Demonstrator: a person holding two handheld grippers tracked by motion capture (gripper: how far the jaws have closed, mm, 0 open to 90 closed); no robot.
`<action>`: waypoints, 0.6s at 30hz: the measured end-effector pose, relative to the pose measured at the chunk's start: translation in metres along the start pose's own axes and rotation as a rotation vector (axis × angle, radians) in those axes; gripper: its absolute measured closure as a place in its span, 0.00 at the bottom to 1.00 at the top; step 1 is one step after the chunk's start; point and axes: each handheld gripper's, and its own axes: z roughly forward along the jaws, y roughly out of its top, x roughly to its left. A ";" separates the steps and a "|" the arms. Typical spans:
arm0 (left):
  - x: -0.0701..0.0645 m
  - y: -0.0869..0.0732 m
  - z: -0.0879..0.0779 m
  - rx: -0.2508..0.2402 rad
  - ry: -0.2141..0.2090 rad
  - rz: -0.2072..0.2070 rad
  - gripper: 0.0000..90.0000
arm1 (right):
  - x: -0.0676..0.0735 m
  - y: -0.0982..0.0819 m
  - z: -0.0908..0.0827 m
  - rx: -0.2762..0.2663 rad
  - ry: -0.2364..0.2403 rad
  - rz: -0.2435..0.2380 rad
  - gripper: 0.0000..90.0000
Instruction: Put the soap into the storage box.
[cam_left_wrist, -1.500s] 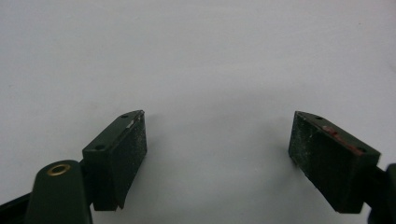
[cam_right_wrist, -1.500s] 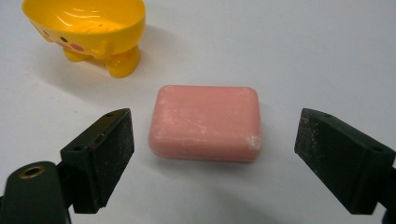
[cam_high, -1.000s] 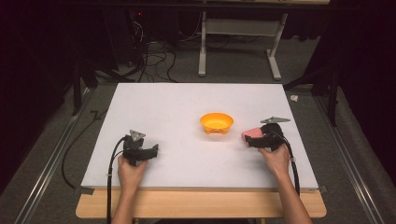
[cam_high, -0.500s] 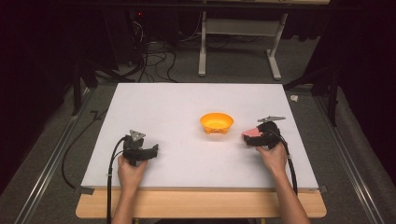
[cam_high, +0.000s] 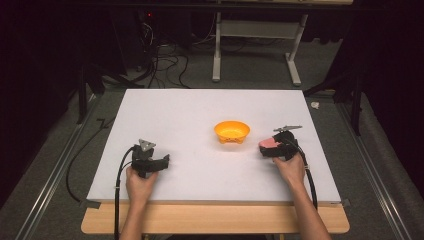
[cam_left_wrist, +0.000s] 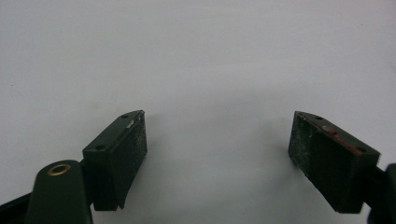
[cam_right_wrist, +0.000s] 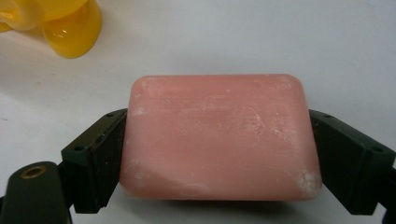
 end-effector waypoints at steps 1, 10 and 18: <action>0.000 0.000 0.000 0.000 0.000 0.000 0.22 | 0.001 0.000 0.001 0.003 -0.004 -0.001 0.14; 0.000 0.000 0.000 0.000 0.000 0.000 0.22 | 0.000 -0.001 0.001 0.003 0.003 -0.009 0.15; 0.000 0.000 0.000 -0.001 0.000 -0.001 0.22 | 0.000 0.000 0.001 0.005 0.001 0.003 0.15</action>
